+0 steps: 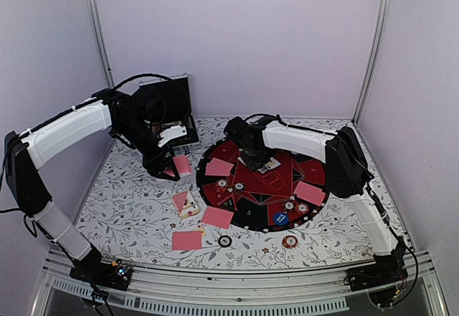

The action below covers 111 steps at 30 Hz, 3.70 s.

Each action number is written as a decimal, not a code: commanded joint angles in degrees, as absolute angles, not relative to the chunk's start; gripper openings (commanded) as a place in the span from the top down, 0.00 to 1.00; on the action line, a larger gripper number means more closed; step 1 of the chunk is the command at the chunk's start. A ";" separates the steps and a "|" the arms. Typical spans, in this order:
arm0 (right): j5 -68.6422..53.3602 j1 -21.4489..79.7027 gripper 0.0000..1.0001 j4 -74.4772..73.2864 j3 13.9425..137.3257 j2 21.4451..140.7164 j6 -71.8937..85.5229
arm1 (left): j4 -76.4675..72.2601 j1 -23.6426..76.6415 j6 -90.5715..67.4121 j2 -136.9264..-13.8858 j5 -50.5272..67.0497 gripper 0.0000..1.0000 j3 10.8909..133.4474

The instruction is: Distribute texas hold em gaming equipment

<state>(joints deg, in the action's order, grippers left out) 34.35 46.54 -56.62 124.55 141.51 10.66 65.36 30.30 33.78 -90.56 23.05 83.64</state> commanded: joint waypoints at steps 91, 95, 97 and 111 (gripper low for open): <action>-40.82 49.60 0.01 10.32 95.10 125.21 58.71 | 60.69 30.17 32.21 -86.63 23.63 1.00 79.89; -39.81 48.20 0.01 10.28 92.30 122.46 58.21 | 60.90 30.15 32.30 -86.53 23.73 1.00 79.80; -39.10 47.62 0.01 10.44 90.81 120.61 58.03 | 60.99 30.19 32.34 -86.41 23.76 1.00 79.80; -42.14 51.60 0.01 11.49 94.75 122.49 58.59 | 60.51 30.25 31.90 -87.01 24.51 1.00 81.01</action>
